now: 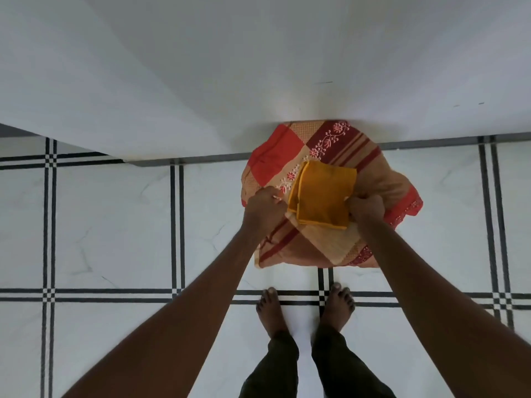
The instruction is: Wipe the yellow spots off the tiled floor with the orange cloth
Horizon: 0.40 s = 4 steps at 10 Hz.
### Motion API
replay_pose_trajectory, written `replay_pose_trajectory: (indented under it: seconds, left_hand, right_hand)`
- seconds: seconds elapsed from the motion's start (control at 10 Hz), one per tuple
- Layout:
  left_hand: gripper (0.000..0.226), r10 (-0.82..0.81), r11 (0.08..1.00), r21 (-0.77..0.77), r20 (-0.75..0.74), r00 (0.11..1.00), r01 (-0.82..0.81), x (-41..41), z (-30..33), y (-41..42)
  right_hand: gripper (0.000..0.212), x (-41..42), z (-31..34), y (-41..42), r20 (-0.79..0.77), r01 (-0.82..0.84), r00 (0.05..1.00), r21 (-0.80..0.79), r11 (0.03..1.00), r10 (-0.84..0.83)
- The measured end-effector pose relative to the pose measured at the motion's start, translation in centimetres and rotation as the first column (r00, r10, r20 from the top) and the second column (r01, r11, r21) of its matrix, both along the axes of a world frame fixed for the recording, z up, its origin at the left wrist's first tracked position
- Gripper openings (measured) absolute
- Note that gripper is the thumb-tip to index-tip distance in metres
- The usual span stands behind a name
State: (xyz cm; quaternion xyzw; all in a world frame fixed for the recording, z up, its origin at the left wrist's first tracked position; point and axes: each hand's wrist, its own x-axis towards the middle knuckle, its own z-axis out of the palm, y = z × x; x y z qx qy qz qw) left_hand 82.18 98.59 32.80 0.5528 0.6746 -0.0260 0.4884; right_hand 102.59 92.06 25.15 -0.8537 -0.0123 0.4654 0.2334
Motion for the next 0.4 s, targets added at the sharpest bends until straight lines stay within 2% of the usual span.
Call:
replay_pose_trajectory:
  seconds: [0.1, 0.2, 0.3, 0.4]
  left_hand:
    - [0.032, -0.110, 0.994, -0.008, 0.013, 0.994, 0.111, 1.1, 1.4, 0.8]
    - [0.038, -0.164, 0.985, 0.065, 0.038, 0.986, 0.161, 1.2, 4.9, 0.9]
    - [0.041, -0.192, 0.964, 0.208, 0.099, 0.976, 0.168, 0.1, 10.3, 1.5]
    - [0.044, -0.233, 0.913, 0.365, 0.105, 0.967, 0.181, -1.3, 16.6, 2.6]
  right_hand:
    - [0.031, -0.5, 1.5, -0.2, 0.069, -0.130, 0.989, 0.042, 0.991, 0.127]
    - [0.033, -1.3, 5.8, 0.2, 0.164, -0.298, 0.945, 0.086, 0.951, 0.282]
    - [0.032, -1.9, 12.9, 2.1, 0.304, -0.502, 0.849, 0.211, 0.839, 0.432]
    - [0.018, -2.8, 21.5, 3.7, 0.351, -0.616, 0.777, 0.249, 0.747, 0.523]
